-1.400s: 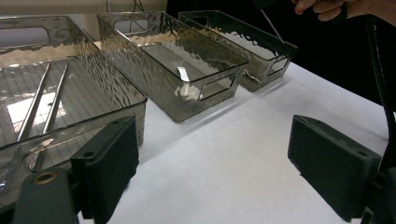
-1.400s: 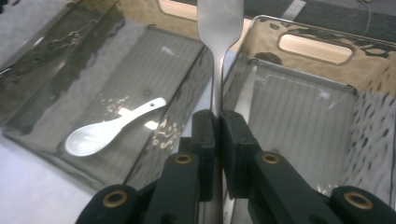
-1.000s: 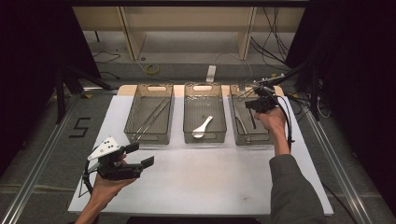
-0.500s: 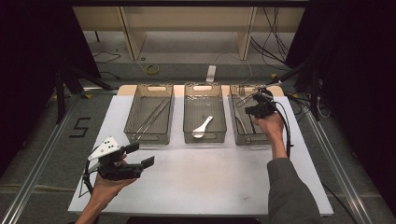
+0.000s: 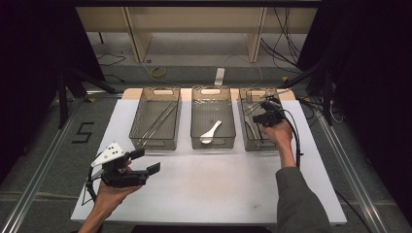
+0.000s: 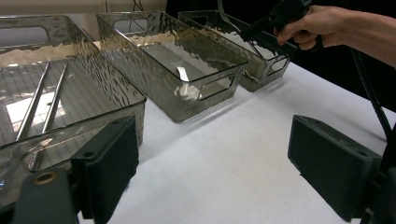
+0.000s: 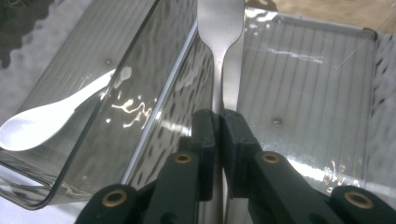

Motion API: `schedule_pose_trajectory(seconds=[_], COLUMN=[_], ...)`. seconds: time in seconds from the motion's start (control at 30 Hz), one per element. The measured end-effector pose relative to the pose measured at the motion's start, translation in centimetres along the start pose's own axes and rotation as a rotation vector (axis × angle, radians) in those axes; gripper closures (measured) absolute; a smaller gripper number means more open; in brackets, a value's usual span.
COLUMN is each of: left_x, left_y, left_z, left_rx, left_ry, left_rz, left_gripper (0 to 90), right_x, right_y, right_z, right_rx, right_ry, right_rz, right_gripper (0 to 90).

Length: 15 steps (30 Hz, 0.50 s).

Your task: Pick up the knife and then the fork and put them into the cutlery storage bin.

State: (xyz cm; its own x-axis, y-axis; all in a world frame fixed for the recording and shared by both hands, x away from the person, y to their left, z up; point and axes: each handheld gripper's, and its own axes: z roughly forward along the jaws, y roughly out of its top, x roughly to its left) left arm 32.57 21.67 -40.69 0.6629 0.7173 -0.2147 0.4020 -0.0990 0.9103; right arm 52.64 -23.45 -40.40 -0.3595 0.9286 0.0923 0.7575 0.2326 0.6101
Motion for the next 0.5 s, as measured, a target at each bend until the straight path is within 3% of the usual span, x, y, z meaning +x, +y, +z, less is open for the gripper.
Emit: schedule_pose_trajectory(seconds=[0.4,0.5], left_x=[-0.04,-0.04], left_y=[-0.01,-0.01], left_z=[0.03,0.03], left_rx=[0.002,0.001], left_ry=[0.001,0.001], left_rz=[0.003,0.003], left_gripper=[15.7,15.7], right_x=[-0.01,0.02], right_y=[-0.66,-0.53], right_z=[0.62,0.66], right_rx=[0.007,0.012], right_ry=[0.006,-0.004], right_rz=[0.040,0.054], right_gripper=[84.0,76.3])
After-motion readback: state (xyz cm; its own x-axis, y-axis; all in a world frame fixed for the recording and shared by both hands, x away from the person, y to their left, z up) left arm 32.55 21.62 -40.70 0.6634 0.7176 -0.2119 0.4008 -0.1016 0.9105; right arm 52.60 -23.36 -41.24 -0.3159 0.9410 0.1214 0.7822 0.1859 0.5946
